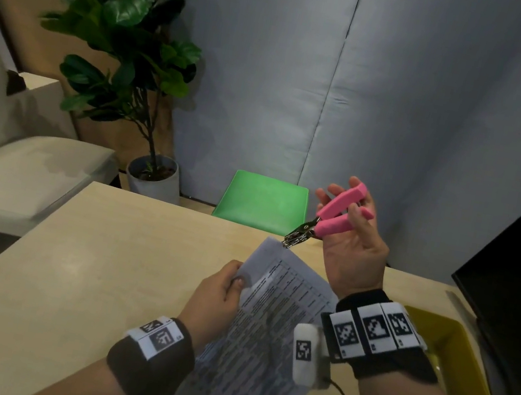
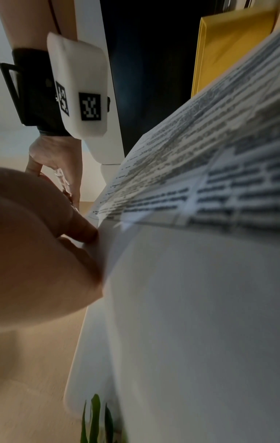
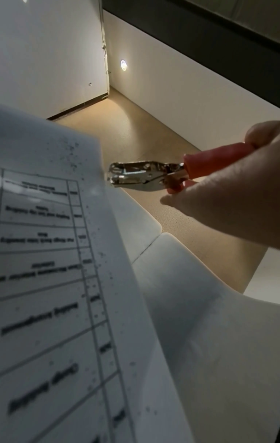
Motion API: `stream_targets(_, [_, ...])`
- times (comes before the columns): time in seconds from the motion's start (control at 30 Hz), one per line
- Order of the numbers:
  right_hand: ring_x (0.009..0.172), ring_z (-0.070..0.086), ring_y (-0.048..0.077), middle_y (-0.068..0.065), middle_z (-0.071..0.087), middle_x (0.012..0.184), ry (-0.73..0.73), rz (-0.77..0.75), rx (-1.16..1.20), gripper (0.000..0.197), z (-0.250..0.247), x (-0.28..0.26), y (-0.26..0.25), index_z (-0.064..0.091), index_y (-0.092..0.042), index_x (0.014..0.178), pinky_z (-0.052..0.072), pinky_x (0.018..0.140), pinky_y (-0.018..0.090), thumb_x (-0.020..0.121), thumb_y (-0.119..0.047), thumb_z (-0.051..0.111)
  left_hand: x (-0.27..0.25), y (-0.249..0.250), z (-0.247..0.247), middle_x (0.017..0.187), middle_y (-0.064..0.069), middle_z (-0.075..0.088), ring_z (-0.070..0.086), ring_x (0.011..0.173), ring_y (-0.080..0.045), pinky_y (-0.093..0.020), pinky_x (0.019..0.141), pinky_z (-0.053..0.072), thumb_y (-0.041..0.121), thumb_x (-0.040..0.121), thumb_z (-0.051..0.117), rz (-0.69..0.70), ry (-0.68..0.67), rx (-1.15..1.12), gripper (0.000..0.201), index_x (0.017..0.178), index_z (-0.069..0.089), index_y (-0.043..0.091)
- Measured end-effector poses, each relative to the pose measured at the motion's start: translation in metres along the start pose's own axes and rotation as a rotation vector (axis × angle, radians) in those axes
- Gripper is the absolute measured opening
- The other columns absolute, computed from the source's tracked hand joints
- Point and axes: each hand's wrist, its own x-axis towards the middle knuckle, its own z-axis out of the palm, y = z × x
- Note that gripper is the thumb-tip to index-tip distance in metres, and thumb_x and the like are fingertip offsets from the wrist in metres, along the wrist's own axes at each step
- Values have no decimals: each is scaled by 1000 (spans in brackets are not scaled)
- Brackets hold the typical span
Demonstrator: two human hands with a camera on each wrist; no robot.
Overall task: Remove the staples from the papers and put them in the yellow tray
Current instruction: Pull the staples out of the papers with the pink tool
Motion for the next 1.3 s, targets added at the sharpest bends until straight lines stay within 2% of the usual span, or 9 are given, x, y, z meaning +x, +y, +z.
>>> stream_targets(0.17, [113,58,28,9,59,111,-18,-8,-10,85,-3,-1,-4,49,-18,125,51,94,33,52,-42,85,1,5,1,64,10,45,44,49,1,-16,46,28,10,96,40,22,-16,-11,18,88,44,25])
stream_targets(0.33, [111,59,29,9,60,109,-49,-10,28,85,-3,-3,-6,49,-15,125,46,99,37,51,-38,85,0,6,4,62,8,45,42,49,-2,-17,47,27,10,96,40,35,-14,-15,26,81,42,31])
stream_targets(0.47, [110,59,30,9,61,107,-70,7,45,85,-1,-4,-6,49,-15,124,46,99,39,50,-36,86,-1,6,6,65,8,49,41,52,-3,-19,51,29,9,95,41,45,-21,-24,15,90,48,21])
stream_targets(0.7, [100,59,26,8,57,102,-45,39,23,83,2,-6,2,50,-15,118,44,98,41,49,-39,88,-1,8,4,58,9,43,38,48,-4,-17,48,25,8,95,42,60,-22,-41,27,79,43,30])
stream_targets(0.8, [93,59,22,8,54,101,-29,45,25,74,3,-7,5,50,-15,116,48,93,35,55,-38,86,-2,7,4,56,8,39,34,47,-5,-20,51,26,10,95,43,48,-34,-56,28,76,40,30])
stream_targets(0.9, [91,56,21,8,52,100,-11,72,14,49,1,-7,6,49,-14,114,47,90,34,72,-27,69,-3,6,4,57,8,39,33,48,-5,-25,54,28,13,96,43,26,-48,-67,28,74,39,30])
stream_targets(0.97, [89,56,21,8,51,100,-9,84,1,41,1,-7,7,50,-13,113,47,88,33,75,-24,63,-4,4,4,57,9,39,32,50,-4,-26,55,29,13,96,43,15,-48,-89,29,72,38,30])
stream_targets(1.17, [84,58,20,7,54,96,84,101,20,62,-3,-8,16,52,-13,110,50,83,32,61,-35,84,-6,-3,3,53,11,39,30,51,-6,-28,57,28,25,91,40,-13,-71,-141,20,71,39,25])
stream_targets(1.3, [86,56,21,8,53,96,116,110,43,34,-10,-12,20,49,-12,114,48,84,34,83,-22,57,-5,-7,1,57,7,41,35,50,-9,-29,56,31,41,86,41,-10,-108,-114,12,76,44,34])
